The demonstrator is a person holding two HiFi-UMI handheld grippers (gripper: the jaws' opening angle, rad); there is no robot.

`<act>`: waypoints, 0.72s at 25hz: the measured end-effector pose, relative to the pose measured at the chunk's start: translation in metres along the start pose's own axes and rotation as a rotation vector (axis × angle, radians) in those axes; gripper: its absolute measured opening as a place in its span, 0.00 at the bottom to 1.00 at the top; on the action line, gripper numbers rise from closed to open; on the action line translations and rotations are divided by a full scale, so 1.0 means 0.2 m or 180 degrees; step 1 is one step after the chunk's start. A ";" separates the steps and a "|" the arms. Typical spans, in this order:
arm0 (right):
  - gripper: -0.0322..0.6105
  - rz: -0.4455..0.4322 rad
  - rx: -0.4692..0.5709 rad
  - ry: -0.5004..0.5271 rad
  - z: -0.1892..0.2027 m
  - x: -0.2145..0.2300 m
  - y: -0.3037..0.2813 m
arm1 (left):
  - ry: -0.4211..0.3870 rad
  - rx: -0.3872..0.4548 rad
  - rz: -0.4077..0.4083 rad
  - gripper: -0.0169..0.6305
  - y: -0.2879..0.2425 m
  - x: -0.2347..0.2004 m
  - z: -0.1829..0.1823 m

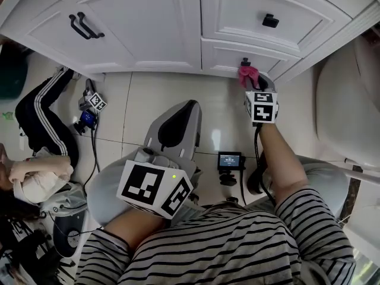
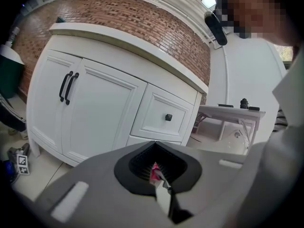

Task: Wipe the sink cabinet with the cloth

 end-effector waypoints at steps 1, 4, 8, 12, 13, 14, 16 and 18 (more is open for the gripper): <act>0.19 0.0148 -0.0015 -0.0092 0.03 0.09 0.06 | -0.0010 -0.0009 0.0011 0.03 0.00 0.01 0.00; 0.21 0.0507 -0.0098 -0.0362 0.13 0.32 0.21 | -0.0042 -0.0010 0.0029 0.03 0.01 0.03 0.00; 0.19 0.0949 -0.0162 -0.0887 0.20 0.45 0.38 | -0.0226 0.0129 0.0011 0.03 0.01 0.05 -0.02; 0.19 0.0757 0.0051 -0.0792 -0.03 0.36 0.55 | -0.0408 0.0170 -0.0089 0.03 0.00 0.03 -0.03; 0.19 0.0695 0.0147 -0.0751 -0.13 0.34 0.61 | -0.0449 0.0181 -0.0114 0.03 0.00 0.02 -0.03; 0.19 0.0641 0.0258 -0.0743 -0.23 0.31 0.68 | -0.0486 0.0198 -0.0140 0.03 0.00 0.02 -0.04; 0.19 0.0501 0.0491 -0.0718 -0.42 0.24 0.83 | -0.0536 0.0234 -0.0192 0.03 0.00 0.02 -0.05; 0.19 0.0291 0.0733 -0.0650 -0.55 0.14 0.99 | -0.0566 0.0257 -0.0238 0.03 0.01 0.02 -0.05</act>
Point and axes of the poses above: the fingertips, and each gripper's own axes: y backward along the fingers, x to its right, z out of its underside, the point moved 3 cm from there along y, backward along the fingers, and after that the axes turned 14 degrees about -z, right-handed, at the moved point
